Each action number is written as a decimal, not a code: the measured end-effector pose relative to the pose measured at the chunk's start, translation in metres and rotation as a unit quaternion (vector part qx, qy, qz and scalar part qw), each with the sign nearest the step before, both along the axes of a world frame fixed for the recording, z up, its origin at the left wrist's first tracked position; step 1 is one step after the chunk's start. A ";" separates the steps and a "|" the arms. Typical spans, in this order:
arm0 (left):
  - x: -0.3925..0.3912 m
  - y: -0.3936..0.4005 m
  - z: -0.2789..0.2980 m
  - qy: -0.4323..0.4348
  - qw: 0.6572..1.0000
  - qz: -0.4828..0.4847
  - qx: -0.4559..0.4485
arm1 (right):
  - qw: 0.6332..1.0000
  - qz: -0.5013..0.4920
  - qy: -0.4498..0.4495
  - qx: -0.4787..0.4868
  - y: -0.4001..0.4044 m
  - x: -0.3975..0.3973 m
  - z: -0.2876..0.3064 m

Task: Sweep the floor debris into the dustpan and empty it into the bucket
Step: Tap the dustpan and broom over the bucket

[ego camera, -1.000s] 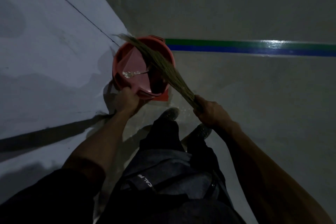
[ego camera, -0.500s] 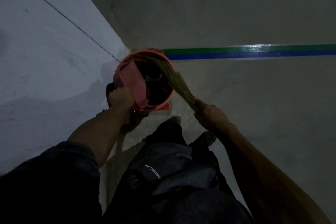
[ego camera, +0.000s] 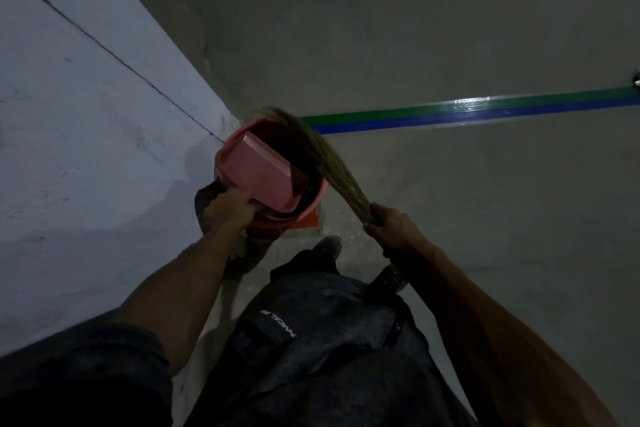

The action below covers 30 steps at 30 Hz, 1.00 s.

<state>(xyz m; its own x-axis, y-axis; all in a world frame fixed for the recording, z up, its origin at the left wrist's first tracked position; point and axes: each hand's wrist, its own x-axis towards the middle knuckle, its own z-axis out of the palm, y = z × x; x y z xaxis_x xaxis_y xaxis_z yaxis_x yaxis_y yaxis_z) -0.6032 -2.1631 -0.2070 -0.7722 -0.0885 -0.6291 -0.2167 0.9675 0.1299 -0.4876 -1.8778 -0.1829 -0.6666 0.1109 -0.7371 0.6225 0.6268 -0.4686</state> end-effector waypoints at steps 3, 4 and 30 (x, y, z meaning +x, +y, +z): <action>0.007 0.007 0.006 -0.001 1.000 0.021 0.012 | 0.997 -0.069 -0.015 -0.040 0.007 0.005 0.005; 0.009 0.010 0.009 0.002 0.999 0.031 0.014 | 0.994 -0.095 -0.018 -0.054 0.011 0.006 0.008; 0.099 0.396 0.073 0.124 0.963 -0.129 0.200 | 0.894 -0.404 0.192 -0.001 0.336 0.213 0.059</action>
<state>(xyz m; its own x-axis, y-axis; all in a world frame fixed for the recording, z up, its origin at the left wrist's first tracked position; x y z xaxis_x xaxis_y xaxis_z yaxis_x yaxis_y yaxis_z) -0.5045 -1.7672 -0.1335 -0.8672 0.3377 -0.3659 0.1099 0.8466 0.5207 -0.2749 -1.5420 -0.1238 -0.5741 0.6690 -0.4721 0.6645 0.0438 -0.7460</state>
